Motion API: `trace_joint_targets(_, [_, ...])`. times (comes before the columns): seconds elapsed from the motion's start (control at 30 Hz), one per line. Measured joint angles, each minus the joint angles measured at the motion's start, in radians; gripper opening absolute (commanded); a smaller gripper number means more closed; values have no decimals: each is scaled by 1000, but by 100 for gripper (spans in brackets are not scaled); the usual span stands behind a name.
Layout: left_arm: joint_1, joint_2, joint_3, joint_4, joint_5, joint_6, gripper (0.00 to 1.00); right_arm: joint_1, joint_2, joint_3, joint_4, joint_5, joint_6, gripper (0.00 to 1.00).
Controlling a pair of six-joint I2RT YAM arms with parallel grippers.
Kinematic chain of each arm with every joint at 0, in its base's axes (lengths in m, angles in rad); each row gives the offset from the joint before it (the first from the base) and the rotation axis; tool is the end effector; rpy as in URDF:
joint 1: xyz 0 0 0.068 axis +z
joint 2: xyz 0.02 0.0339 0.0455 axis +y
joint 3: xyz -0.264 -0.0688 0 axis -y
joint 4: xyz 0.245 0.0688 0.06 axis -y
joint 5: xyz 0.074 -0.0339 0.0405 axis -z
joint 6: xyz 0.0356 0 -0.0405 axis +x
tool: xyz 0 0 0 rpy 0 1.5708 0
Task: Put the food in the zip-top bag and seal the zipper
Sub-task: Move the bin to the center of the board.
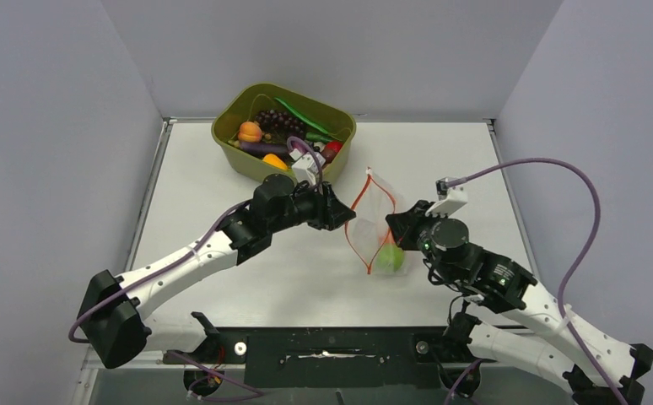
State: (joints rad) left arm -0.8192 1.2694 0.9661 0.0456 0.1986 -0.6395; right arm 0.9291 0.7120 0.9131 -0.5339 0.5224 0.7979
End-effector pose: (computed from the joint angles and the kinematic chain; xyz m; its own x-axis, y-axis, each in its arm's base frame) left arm 0.1988 -0.2230 0.3219 -0.6448 -0.1669 -0.7459 0.5754 0.5364 -0.6174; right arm 0.1024 0.1074 0.3595 -0.4315 0.4591 -0.7766 -0.1477 0.8133 0.5628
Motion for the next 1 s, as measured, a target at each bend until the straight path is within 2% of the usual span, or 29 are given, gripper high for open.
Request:
trace_joint_targets(0.2, [0,-2,0,-70,-120,19,55,0,61,-76,9,-33,18,0])
trace_joint_targets(0.33, [8,-27,0,-123,-249,37,64,0,69,-78,18,-38,18,0])
trace_joint_targets(0.47, [56,-56,0,-146,-366,29,63,0,69,-78,21,-42,18,0])
trace_joint_targets(0.6, [182,-57,0,-156,-435,-17,57,0,65,-78,21,-45,19,0])
trace_joint_targets(0.73, [301,-24,28,-155,-457,-51,56,0,54,-78,23,-45,22,0])
trace_joint_targets(1.0, [379,135,210,-123,-458,-73,56,0,43,-80,24,-55,25,0])
